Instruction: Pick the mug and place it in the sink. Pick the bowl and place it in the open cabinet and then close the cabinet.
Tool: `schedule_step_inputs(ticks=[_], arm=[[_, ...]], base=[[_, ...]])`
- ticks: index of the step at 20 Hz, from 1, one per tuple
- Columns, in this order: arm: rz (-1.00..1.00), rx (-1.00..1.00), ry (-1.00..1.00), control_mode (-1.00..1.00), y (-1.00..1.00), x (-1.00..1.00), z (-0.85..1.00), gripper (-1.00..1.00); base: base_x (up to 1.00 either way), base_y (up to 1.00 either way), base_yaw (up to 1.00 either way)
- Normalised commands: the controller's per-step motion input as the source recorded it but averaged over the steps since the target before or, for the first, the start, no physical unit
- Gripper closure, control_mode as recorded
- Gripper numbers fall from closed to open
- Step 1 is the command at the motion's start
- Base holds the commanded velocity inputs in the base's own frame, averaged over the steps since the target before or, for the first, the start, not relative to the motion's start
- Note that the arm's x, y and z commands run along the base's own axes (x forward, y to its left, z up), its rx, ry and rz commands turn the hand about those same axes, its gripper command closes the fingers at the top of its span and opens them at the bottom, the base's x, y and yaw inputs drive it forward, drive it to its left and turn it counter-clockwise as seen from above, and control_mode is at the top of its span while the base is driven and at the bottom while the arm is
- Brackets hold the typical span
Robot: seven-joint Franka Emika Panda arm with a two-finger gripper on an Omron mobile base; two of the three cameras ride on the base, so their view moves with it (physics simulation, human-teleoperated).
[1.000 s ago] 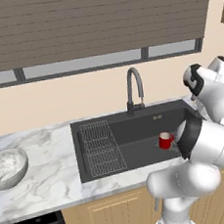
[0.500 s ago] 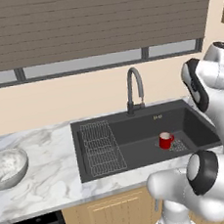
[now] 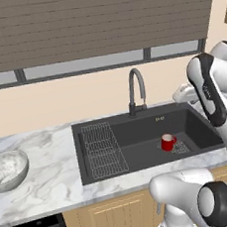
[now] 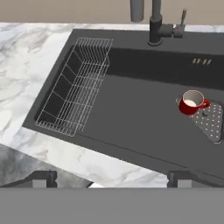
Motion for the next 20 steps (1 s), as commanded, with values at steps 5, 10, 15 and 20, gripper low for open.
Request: schedule_step_inputs(ticks=[5,10,15,20], arm=[[-0.21,-0.08,0.06,-1.00,1.00,0.00,0.03,-1.00],[-0.21,-0.06,0.19,-1.00,1.00,0.01,0.08,-1.00],[-0.14,0.00,0.29,-1.00,1.00,0.05,0.00,-1.00],[-0.02,0.03,0.33,-1.00,0.99,0.31,0.00,-1.00]], base=[[0.00,0.00,0.00],[0.00,0.00,0.00],[0.00,0.00,0.00],[0.00,0.00,0.00]])
